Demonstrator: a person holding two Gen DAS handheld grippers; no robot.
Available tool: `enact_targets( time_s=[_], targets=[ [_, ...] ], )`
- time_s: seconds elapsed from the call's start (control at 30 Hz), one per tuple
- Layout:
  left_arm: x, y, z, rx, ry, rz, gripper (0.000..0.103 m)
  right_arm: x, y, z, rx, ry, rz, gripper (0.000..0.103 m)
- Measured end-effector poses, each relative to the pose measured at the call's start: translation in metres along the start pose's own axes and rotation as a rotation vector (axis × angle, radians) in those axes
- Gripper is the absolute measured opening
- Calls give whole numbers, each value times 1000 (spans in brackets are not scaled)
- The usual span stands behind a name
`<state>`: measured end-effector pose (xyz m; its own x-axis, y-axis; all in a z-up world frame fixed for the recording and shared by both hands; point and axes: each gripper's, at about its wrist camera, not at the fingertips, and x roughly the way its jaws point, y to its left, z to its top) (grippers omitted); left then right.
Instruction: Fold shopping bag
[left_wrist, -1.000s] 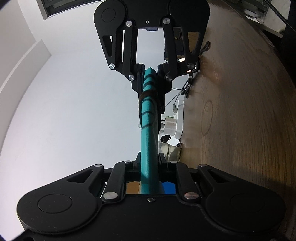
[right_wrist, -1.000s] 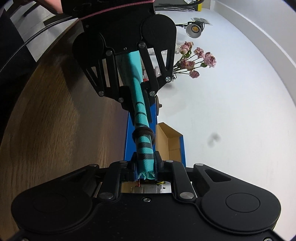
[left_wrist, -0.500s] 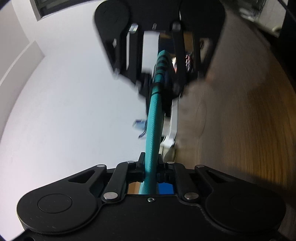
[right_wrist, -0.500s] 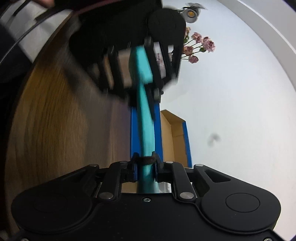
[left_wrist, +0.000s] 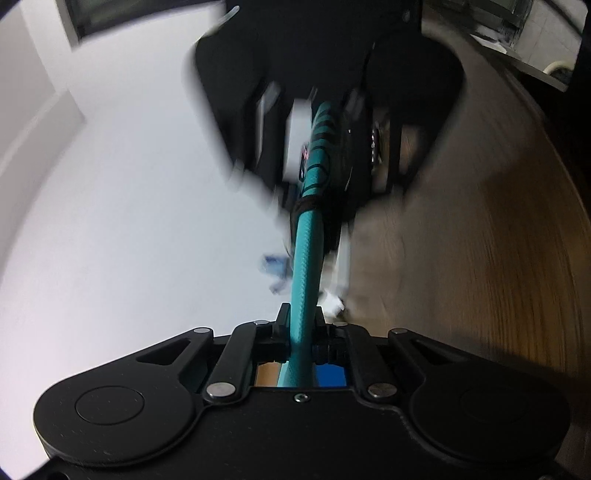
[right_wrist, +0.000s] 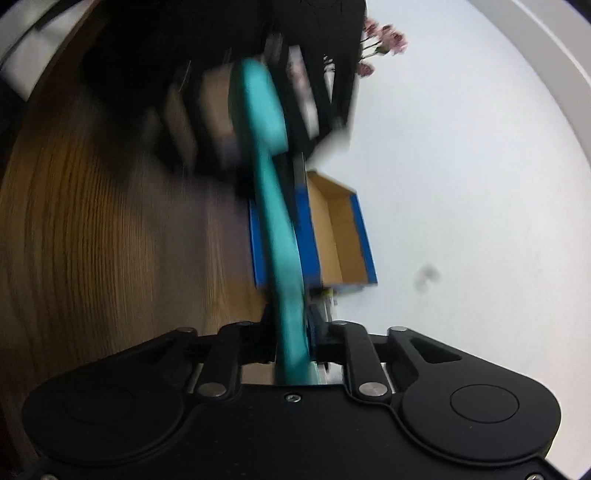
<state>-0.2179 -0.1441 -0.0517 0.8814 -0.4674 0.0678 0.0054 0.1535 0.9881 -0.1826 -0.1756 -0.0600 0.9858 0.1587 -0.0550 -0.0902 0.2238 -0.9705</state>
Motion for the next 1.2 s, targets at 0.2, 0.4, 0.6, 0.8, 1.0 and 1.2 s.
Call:
enact_targets(
  time_s=[0.2,0.4,0.6,0.8,1.0,1.2],
  targets=[
    [-8,5,-1,-5,24,5,26,7,-7,-15,29,14,7,16],
    [-16,2,0,-30,73,-10,11,36,-2,-5,33,74,1,17],
    [-22,7,7,-40,103,-2,11,46,-2,-6,32,72,-34,22],
    [-36,7,23,-46,81,20,9,51,3,8,68,71,-40,20],
    [-55,18,15,-42,85,16,9,3,12,-47,17,-23,-68,19],
    [-73,21,19,9,34,10,9,-1,21,-56,-9,-57,-56,17]
  ],
)
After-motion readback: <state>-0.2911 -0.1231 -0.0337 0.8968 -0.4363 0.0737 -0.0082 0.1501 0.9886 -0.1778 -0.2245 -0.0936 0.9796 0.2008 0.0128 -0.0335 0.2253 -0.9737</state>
